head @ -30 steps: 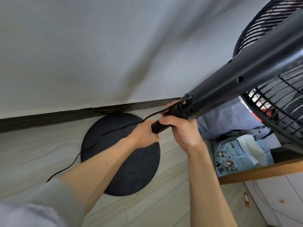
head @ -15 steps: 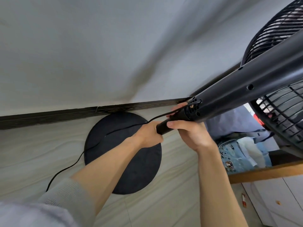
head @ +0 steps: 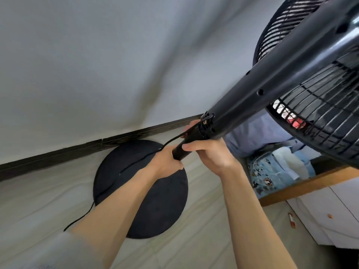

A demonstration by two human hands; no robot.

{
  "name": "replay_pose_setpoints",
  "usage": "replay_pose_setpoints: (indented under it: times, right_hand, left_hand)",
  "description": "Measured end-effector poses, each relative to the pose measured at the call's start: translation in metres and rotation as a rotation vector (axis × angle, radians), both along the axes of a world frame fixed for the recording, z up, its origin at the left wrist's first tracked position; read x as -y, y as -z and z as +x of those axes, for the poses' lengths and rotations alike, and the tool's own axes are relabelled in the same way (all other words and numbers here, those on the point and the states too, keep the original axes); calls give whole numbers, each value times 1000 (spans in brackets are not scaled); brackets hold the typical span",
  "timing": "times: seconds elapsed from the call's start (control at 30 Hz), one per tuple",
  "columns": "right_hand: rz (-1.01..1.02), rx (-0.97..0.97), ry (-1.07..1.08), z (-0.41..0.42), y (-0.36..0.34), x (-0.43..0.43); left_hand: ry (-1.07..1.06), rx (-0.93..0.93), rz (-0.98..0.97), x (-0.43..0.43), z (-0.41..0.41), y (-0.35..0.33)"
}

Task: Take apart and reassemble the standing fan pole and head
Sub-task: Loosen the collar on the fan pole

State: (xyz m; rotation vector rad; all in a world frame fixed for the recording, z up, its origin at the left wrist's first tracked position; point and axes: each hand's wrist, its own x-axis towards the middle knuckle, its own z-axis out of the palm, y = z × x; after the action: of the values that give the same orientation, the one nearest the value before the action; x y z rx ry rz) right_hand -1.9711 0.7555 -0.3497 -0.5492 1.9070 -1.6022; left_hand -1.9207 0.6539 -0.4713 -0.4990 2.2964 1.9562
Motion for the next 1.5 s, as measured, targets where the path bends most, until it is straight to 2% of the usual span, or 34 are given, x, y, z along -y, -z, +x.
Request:
replay_pose_setpoints:
  times: [0.1, 0.2, 0.23, 0.33, 0.4, 0.43, 0.57, 0.63, 0.67, 0.77, 0.83, 0.87, 0.97, 1.03, 1.07, 1.1, 1.17, 1.23, 1.27, 1.3, 1.43, 1.5]
  right_hand:
    - [-25, -147, 381, 24, 16, 16]
    - [-51, -186, 575, 32, 27, 26]
    - [-42, -166, 527, 26, 23, 25]
    - [-40, -39, 75, 3, 7, 6]
    - [11, -9, -31, -2, 4, 0]
    - [7, -23, 42, 0, 6, 0]
    - [-101, -199, 586, 35, 27, 25]
    - [-90, -231, 655, 36, 32, 32]
    - [-53, -223, 588, 29, 28, 29]
    - [-42, -28, 101, 5, 9, 7]
    - [-14, 30, -33, 0, 1, 1]
    - [-7, -8, 43, 3, 3, 2]
    - [-40, -159, 527, 32, 20, 21]
    - [-46, -187, 699, 43, 34, 34]
    - [-62, -172, 720, 42, 36, 35]
    - [-77, -136, 671, 36, 31, 33]
    - [-92, -22, 356, 18, 16, 20]
    - [-24, 24, 17, 4, 1, 6]
    - [6, 14, -40, 0, -1, 3]
    - [11, -23, 20, 2, 1, 3]
    - [-73, -177, 639, 40, 30, 30]
    - [-127, -196, 734, 42, 38, 36]
  left_hand:
    - [2, -8, -14, -1, -2, 2]
    - [5, -34, -24, -3, -5, 2]
    - [0, -31, -17, -2, -4, 2]
    - [0, 1, -17, 0, -2, -2]
    - [0, 28, -14, -1, 0, -2]
    - [1, 32, -22, -1, 0, -2]
    - [4, -40, -49, -4, -3, -6]
    - [7, -43, -49, -3, -3, -5]
    - [11, -29, -41, -2, -4, -4]
    - [-3, 28, -21, -1, -2, -2]
    - [2, 51, -20, -1, -1, -2]
    - [7, 49, -24, -2, -1, -4]
    - [12, -17, -43, -2, -2, -5]
    - [20, -49, -75, -3, -1, -6]
    - [29, -52, -74, -3, -1, -5]
    - [30, -45, -60, -2, -2, -2]
    - [14, -14, -18, 0, -2, 0]
    - [15, 3, -7, 1, -1, 3]
    - [19, 3, -6, 1, -2, 3]
    - [26, 9, -3, 0, -2, 1]
    - [33, -45, -4, 0, -4, -1]
    - [41, -60, -26, -1, -3, -2]
